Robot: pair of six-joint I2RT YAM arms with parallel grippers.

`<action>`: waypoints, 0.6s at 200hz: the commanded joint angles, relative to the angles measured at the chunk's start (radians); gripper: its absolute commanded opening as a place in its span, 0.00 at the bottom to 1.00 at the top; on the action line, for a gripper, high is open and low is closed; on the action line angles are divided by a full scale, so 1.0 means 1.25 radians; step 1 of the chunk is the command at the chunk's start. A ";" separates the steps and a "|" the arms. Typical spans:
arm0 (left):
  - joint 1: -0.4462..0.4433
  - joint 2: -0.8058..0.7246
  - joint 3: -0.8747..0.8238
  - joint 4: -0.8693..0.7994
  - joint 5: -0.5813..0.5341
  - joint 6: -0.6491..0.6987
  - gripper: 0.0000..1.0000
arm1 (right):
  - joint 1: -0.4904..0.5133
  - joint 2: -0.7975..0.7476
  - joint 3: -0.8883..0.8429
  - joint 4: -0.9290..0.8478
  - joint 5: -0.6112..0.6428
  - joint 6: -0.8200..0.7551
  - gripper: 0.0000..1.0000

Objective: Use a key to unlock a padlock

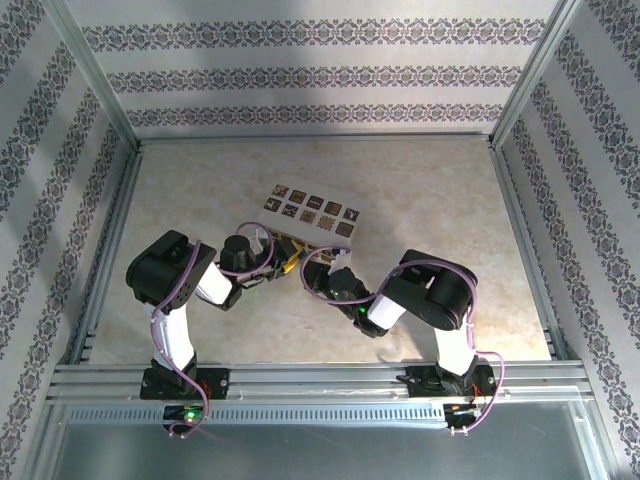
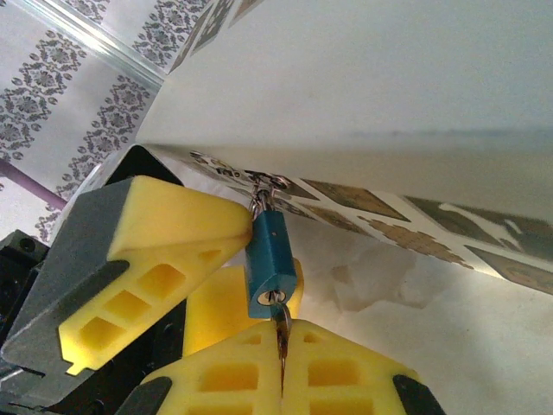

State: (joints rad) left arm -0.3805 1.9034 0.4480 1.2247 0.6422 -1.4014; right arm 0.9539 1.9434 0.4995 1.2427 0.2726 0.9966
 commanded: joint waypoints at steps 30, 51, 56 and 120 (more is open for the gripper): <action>-0.016 0.024 0.015 0.080 -0.011 -0.024 0.34 | 0.012 -0.016 -0.001 0.039 -0.011 0.014 0.02; -0.020 0.036 0.018 0.103 -0.010 -0.037 0.32 | 0.012 -0.015 0.000 0.041 -0.013 0.021 0.02; -0.022 0.040 0.019 0.107 -0.009 -0.039 0.32 | 0.012 -0.014 0.000 0.044 -0.014 0.020 0.02; -0.028 0.041 0.021 0.108 -0.013 -0.040 0.17 | 0.012 -0.016 -0.010 0.065 -0.013 0.034 0.12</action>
State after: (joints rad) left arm -0.4000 1.9469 0.4618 1.3060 0.6270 -1.4490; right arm 0.9535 1.9434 0.4995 1.2583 0.2729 1.0260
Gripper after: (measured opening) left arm 0.210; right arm 0.073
